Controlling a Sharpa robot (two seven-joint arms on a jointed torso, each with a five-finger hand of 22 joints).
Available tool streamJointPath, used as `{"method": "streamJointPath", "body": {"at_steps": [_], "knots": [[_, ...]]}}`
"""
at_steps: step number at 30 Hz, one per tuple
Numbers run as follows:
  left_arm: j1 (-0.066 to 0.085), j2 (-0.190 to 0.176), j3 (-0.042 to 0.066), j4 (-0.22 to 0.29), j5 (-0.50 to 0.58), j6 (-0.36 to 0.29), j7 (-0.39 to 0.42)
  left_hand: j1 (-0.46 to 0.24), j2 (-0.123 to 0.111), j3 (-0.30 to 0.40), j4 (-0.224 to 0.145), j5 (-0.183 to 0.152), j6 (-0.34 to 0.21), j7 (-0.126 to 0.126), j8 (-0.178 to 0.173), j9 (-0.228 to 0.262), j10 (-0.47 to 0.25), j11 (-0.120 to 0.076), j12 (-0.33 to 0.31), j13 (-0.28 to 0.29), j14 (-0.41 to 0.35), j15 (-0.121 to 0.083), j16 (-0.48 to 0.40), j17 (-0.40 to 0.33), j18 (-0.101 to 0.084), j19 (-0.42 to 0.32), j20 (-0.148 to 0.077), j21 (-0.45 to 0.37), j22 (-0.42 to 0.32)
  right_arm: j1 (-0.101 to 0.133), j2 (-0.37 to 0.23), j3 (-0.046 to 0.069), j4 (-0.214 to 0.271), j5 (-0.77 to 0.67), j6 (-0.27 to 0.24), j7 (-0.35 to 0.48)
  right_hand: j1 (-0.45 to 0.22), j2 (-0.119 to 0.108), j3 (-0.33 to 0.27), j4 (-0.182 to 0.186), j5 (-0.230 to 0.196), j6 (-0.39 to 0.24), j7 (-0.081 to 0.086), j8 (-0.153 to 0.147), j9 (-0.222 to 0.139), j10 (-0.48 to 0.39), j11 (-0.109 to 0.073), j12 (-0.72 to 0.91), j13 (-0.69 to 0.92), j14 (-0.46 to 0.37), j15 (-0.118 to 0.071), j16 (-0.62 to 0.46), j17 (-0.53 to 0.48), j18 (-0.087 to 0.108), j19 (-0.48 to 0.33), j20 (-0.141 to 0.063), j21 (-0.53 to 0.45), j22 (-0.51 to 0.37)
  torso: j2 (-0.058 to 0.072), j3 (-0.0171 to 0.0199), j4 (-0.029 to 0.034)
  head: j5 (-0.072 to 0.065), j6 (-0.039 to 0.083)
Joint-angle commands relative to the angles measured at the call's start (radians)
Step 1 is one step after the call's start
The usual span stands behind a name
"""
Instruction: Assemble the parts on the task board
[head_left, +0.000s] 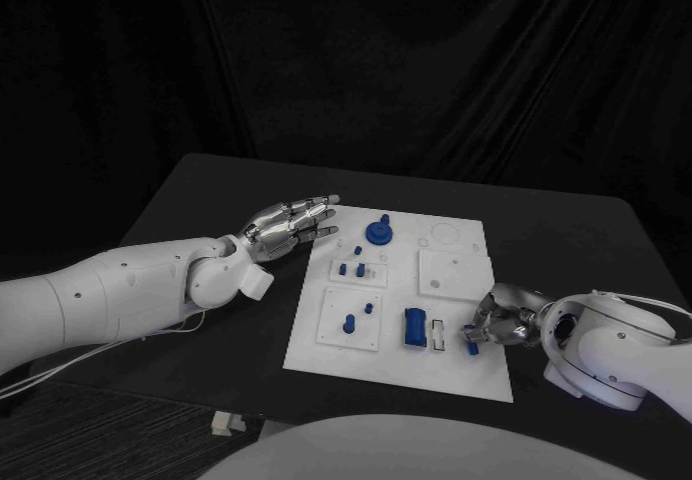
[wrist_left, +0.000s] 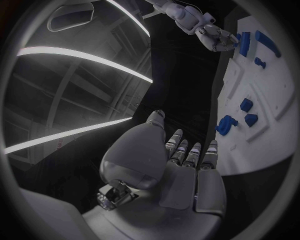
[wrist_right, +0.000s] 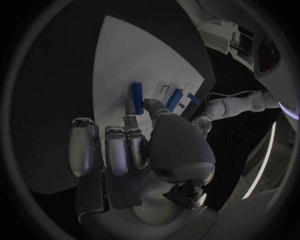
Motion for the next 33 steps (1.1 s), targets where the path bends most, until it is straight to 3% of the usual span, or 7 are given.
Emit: {"method": "streamJointPath", "body": {"at_steps": [1, 8, 12, 19, 27, 33], "knots": [[-0.002, 0.002, 0.001, 0.000, 0.002, 0.015, 0.008, 0.006, 0.008, 0.002, -0.004, 0.007, 0.000, -0.002, 0.003, 0.000, -0.001, 0.009, -0.003, -0.001, 0.002, 0.007, 0.007, 0.001, 0.014, 0.002, 0.006, 0.004, -0.001, 0.002, 0.000, 0.000, 0.007, 0.190, -0.068, 0.047, -0.016, 0.000, 0.080, -0.069, -0.002, -0.014, 0.000, 0.001, 0.008, 0.103, -0.005, 0.003, 0.263, 0.104, -0.002, 0.003, 0.263, -0.008, 0.037, -0.003, 0.004, 0.212, 0.000, 0.0000, -0.0003, 0.001, 0.000], [-0.002, 0.002, 0.001, -0.001, 0.002, 0.015, 0.003, 0.007, 0.008, 0.003, -0.005, 0.008, -0.001, -0.003, 0.003, -0.001, -0.001, 0.008, -0.003, -0.001, 0.002, 0.009, 0.008, 0.001, 0.014, 0.001, 0.006, 0.004, -0.002, 0.007, 0.020, 0.000, 0.001, 0.347, -0.106, 0.061, -0.019, 0.003, 0.084, -0.069, -0.001, -0.019, 0.001, 0.000, 0.010, 0.103, -0.004, 0.003, 0.263, 0.104, -0.001, 0.003, 0.263, -0.007, 0.035, -0.002, 0.000, 0.210, -0.001, -0.0001, 0.0001, 0.000, 0.000], [-0.002, 0.003, 0.001, -0.002, 0.002, 0.016, 0.001, 0.007, 0.008, 0.003, -0.005, 0.008, -0.002, -0.003, 0.003, -0.001, -0.001, 0.008, -0.002, -0.001, 0.002, 0.009, 0.008, 0.001, 0.014, 0.001, 0.006, 0.003, -0.004, 0.007, 0.033, 0.000, -0.007, 0.368, -0.116, 0.059, -0.025, 0.006, 0.087, -0.067, 0.001, -0.020, 0.001, 0.002, 0.012, 0.103, -0.004, 0.003, 0.263, 0.104, -0.001, 0.003, 0.263, -0.007, 0.035, -0.002, 0.000, 0.210, -0.001, -0.0004, 0.0012, -0.004, 0.000], [-0.002, 0.003, 0.001, 0.000, 0.002, 0.016, -0.001, 0.007, 0.008, 0.003, -0.005, 0.008, -0.002, -0.003, 0.003, -0.001, -0.001, 0.008, -0.002, -0.001, 0.002, 0.009, 0.008, 0.001, 0.014, 0.001, 0.006, 0.003, -0.004, 0.007, 0.054, 0.000, -0.026, 0.383, -0.118, 0.041, -0.035, 0.007, 0.090, -0.063, 0.003, -0.023, 0.002, 0.004, 0.015, 0.103, -0.003, 0.003, 0.263, 0.104, 0.000, 0.003, 0.263, -0.006, 0.033, -0.002, -0.004, 0.209, 0.000, -0.0002, 0.0006, -0.001, 0.000], [-0.002, 0.004, 0.001, -0.001, 0.002, 0.019, -0.007, 0.007, 0.008, 0.003, -0.005, 0.008, -0.002, -0.003, 0.003, -0.001, -0.001, 0.008, -0.002, -0.001, 0.002, 0.009, 0.008, 0.001, 0.014, 0.001, 0.006, 0.003, -0.004, 0.005, 0.068, 0.000, -0.039, 0.354, -0.123, 0.024, -0.046, 0.005, 0.095, -0.061, -0.020, -0.031, 0.002, 0.007, 0.021, 0.103, -0.003, 0.003, 0.263, 0.104, 0.000, 0.003, 0.263, -0.005, 0.031, -0.001, -0.008, 0.207, 0.000, -0.0002, 0.0005, -0.004, 0.000], [-0.003, 0.006, 0.001, -0.002, 0.002, 0.023, -0.011, 0.007, 0.008, 0.004, -0.006, 0.008, -0.002, -0.004, 0.003, -0.001, -0.001, 0.009, -0.003, -0.001, 0.002, 0.010, 0.008, 0.001, 0.014, 0.001, 0.006, 0.003, -0.004, 0.003, 0.076, 0.000, -0.045, 0.324, -0.113, 0.006, -0.071, 0.002, 0.095, -0.050, -0.089, -0.042, 0.002, 0.013, 0.032, 0.103, -0.003, 0.003, 0.263, 0.104, 0.001, 0.003, 0.263, -0.004, 0.029, 0.000, -0.012, 0.206, 0.000, -0.0001, 0.0002, -0.002, 0.000]]}}
